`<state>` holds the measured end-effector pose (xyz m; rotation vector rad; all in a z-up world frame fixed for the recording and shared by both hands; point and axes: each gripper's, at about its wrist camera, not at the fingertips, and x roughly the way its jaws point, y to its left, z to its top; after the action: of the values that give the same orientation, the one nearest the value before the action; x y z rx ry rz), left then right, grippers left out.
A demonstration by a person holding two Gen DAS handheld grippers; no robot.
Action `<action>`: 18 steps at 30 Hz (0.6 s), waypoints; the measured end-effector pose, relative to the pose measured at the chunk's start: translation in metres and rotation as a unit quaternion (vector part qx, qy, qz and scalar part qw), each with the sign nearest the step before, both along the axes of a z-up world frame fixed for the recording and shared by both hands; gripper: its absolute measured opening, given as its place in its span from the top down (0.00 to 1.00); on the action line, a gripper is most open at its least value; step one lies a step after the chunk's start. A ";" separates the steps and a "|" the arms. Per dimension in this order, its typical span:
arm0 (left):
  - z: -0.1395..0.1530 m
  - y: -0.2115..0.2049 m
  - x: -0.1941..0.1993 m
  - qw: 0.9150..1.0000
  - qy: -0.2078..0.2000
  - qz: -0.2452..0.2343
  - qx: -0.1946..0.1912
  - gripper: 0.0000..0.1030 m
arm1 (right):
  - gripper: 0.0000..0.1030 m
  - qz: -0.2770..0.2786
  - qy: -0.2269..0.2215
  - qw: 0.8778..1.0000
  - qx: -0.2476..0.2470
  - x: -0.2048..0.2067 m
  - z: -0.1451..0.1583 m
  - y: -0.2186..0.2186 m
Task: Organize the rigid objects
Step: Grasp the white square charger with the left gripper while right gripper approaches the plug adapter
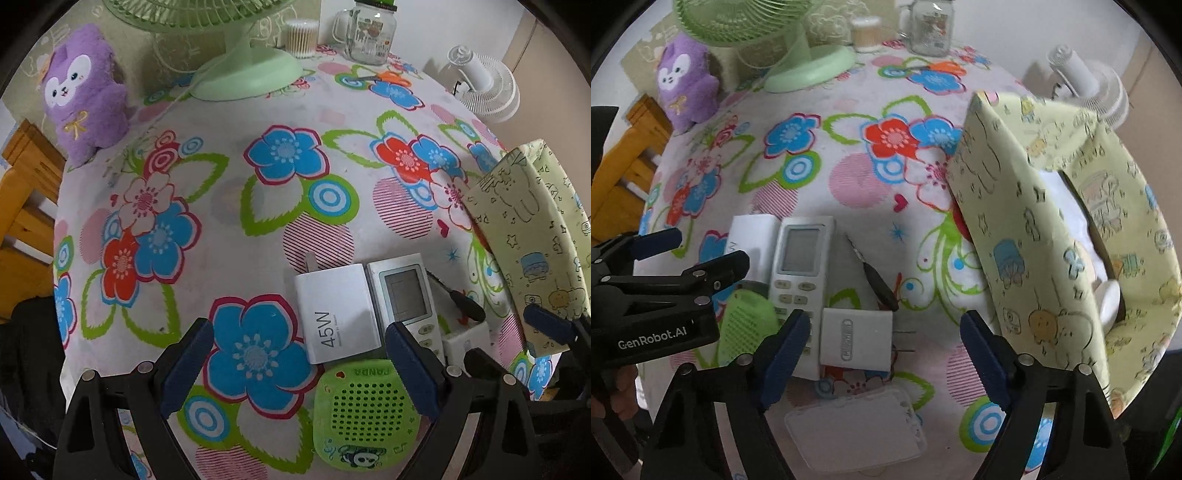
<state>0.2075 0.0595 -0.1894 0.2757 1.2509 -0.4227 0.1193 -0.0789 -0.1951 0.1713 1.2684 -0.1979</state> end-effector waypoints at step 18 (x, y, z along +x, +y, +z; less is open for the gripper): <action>-0.014 -0.007 0.002 1.000 0.009 -0.007 0.008 0.11 | 0.23 -0.026 0.014 1.000 0.003 0.001 -0.014 0.001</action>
<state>0.2096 0.0522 -0.2038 0.2947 1.2710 -0.4290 0.1203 -0.0775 -0.2094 0.2065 1.2932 -0.2423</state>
